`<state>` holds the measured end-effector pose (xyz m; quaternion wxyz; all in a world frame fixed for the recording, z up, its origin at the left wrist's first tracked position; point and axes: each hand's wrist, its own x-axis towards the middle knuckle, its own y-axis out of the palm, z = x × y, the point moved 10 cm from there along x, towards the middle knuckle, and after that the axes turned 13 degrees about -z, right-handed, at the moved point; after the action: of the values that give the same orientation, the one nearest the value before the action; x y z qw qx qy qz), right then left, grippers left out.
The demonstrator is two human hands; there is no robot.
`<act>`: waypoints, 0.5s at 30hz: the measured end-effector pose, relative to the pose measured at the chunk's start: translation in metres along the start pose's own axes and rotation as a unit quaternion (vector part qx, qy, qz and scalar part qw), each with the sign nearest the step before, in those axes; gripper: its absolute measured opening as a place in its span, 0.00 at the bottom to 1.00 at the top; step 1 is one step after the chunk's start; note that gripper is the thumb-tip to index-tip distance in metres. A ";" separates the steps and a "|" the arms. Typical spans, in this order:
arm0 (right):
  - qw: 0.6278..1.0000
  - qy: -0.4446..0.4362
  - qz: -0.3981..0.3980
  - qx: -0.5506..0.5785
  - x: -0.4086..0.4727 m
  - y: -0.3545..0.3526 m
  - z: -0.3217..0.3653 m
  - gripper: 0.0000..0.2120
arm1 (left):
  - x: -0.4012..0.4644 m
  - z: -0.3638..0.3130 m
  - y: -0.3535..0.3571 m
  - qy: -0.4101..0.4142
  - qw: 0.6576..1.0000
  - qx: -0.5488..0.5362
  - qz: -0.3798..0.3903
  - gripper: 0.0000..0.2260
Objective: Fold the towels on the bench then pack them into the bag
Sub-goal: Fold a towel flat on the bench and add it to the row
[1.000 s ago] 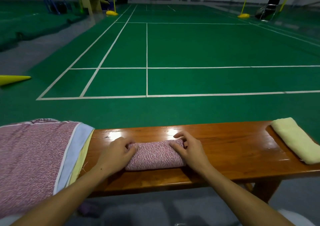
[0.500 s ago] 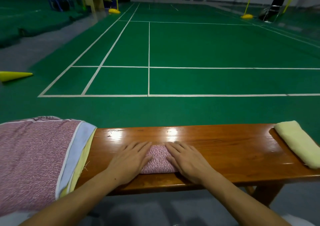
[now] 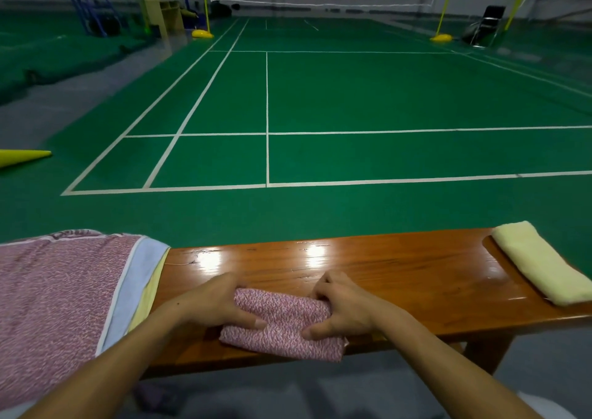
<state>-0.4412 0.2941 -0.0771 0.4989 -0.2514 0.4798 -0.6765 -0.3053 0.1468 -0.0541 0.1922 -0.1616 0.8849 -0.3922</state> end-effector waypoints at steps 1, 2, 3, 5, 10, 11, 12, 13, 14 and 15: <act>1.000 -0.003 -0.005 0.001 -0.001 0.001 0.000 0.32 | 0.000 -0.001 -0.003 0.010 0.999 -0.030 -0.016 0.20; 1.000 -0.006 -0.018 0.018 -0.002 0.001 0.001 0.30 | 0.000 -0.002 -0.007 0.019 0.997 -0.067 -0.034 0.20; 0.998 -0.002 -0.035 0.053 -0.003 -0.002 0.003 0.28 | 0.000 -0.004 -0.012 0.028 0.992 -0.108 -0.052 0.19; 0.985 0.025 -0.058 0.162 -0.007 -0.006 0.001 0.26 | -0.001 -0.007 -0.022 0.033 0.981 -0.170 -0.093 0.17; 0.936 0.061 -0.105 0.331 -0.024 -0.030 -0.012 0.26 | 0.000 -0.024 -0.026 -0.003 0.951 -0.267 -0.156 0.21; 0.928 0.065 -0.118 0.349 -0.029 -0.039 -0.017 0.26 | 0.000 -0.024 -0.023 -0.014 0.949 -0.269 -0.163 0.23; 0.922 0.065 -0.132 0.357 -0.036 -0.048 -0.023 0.25 | 0.001 -0.027 -0.019 -0.020 0.951 -0.259 -0.170 0.27; 0.920 0.062 -0.146 0.359 -0.042 -0.057 -0.031 0.24 | 0.004 -0.031 -0.014 -0.021 0.954 -0.243 -0.177 0.29; 0.920 0.057 -0.155 0.354 -0.049 -0.067 -0.039 0.24 | 0.008 -0.035 -0.009 -0.021 0.958 -0.223 -0.182 0.29; 0.922 0.053 -0.160 0.349 -0.056 -0.075 -0.048 0.23 | 0.013 -0.042 -0.003 -0.024 0.959 -0.209 -0.188 0.25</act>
<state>-0.4915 0.3679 -0.0216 0.4135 -0.0983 0.1920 -0.8846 -0.3358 0.1654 -0.0287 0.0985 -0.3707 0.8961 -0.2234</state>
